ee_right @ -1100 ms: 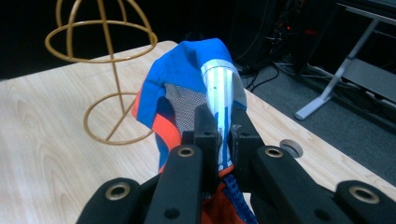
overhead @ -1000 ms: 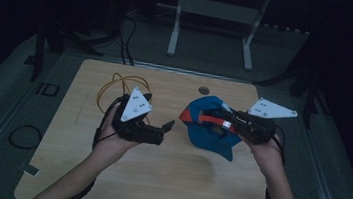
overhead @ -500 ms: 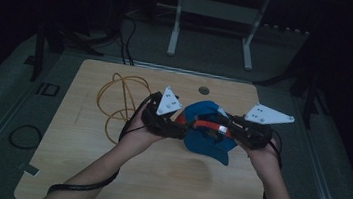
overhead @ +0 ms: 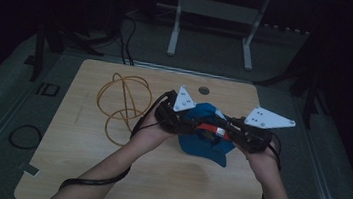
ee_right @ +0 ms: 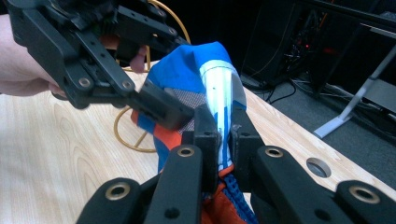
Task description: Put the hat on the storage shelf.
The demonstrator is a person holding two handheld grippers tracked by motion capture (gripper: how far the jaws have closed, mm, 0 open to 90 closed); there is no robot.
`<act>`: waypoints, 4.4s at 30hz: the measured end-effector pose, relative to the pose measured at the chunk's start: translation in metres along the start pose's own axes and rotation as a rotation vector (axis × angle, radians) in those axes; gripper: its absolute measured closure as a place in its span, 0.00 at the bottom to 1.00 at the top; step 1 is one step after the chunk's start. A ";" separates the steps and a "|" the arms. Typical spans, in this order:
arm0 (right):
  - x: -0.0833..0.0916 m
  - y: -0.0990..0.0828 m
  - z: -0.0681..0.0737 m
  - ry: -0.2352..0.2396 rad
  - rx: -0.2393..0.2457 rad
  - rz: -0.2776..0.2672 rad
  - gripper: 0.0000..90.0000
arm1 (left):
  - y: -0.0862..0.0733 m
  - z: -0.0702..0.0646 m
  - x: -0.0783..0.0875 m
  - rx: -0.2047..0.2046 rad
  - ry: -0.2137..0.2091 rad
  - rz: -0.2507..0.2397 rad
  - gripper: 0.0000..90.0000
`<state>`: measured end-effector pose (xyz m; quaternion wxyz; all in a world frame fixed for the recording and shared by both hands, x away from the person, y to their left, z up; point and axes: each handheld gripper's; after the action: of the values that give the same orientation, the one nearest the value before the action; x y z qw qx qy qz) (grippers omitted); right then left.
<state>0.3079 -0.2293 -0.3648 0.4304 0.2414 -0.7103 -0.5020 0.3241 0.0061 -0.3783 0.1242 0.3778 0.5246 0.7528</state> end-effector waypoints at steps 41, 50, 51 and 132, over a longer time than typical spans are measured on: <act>0.025 -0.001 0.025 0.031 -0.027 -0.057 0.64 | -0.005 -0.008 0.015 -0.241 0.015 -0.119 1.00; 0.033 -0.010 0.017 0.049 -0.056 -0.056 0.50 | -0.011 0.013 0.030 -0.217 -0.048 -0.215 1.00; 0.032 -0.011 0.018 0.059 -0.054 -0.052 0.50 | -0.012 0.016 0.032 -0.209 -0.069 -0.232 1.00; 0.024 0.054 0.019 -0.028 0.008 -0.187 1.00 | -0.098 0.060 0.139 -0.043 0.079 -0.238 0.02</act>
<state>0.2843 -0.2175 -0.3090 0.3706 0.3013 -0.6925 -0.5406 0.2509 0.1701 -0.3944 0.2001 0.2800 0.5538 0.7582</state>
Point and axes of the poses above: each handheld gripper's, and its own axes: x roughly backward along the jaws, y roughly out of its top, z roughly to its left, and after that the axes turned 4 degrees about y, right-handed
